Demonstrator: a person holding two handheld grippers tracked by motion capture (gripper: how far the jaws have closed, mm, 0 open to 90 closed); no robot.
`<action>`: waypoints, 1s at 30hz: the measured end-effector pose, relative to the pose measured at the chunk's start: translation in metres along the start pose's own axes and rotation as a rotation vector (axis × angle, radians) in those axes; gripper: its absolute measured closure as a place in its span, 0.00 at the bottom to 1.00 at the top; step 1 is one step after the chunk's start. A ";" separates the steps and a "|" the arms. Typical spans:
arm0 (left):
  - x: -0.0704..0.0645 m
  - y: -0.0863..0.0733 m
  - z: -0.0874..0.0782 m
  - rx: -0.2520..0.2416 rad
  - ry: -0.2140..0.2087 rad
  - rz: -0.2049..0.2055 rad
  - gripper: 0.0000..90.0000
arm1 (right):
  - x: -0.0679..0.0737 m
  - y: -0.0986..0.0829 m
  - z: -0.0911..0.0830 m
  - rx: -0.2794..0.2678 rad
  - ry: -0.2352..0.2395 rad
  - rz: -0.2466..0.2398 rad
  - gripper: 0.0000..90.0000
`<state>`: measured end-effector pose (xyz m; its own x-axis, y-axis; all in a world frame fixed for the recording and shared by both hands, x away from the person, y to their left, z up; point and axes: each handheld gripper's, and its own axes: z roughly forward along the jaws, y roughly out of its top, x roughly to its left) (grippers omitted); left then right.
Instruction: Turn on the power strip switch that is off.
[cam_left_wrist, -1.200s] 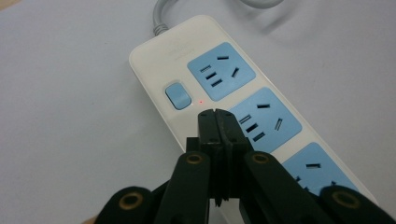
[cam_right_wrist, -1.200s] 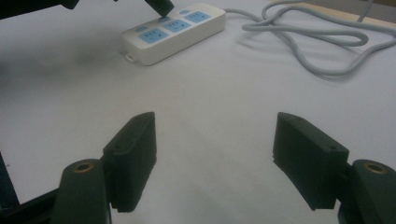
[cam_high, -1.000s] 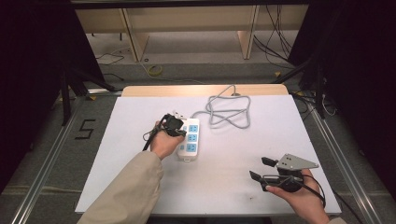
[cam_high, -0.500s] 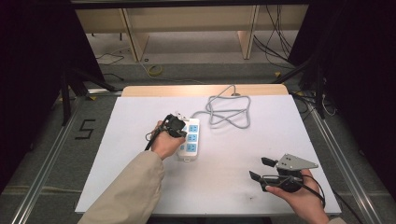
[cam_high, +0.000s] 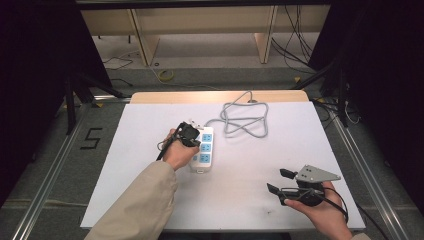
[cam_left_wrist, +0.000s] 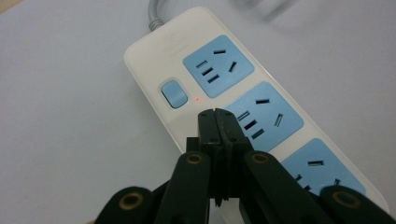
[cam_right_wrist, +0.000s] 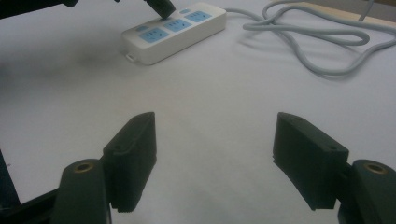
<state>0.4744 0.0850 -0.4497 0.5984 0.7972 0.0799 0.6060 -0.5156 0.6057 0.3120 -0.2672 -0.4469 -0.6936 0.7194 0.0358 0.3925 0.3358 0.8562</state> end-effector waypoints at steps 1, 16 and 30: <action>0.000 0.000 0.000 -0.002 -0.001 -0.006 1.00 | 0.000 0.000 0.000 0.000 0.000 0.000 0.34; -0.003 0.001 0.000 0.011 0.019 0.019 1.00 | 0.000 0.000 0.000 -0.001 0.001 0.000 0.34; -0.004 0.001 0.000 0.015 0.026 0.021 1.00 | 0.000 -0.001 0.002 0.003 0.011 0.007 0.34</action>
<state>0.4729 0.0808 -0.4496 0.5973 0.7940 0.1132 0.6015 -0.5368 0.5917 0.3128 -0.2662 -0.4485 -0.6975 0.7150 0.0476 0.3990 0.3323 0.8546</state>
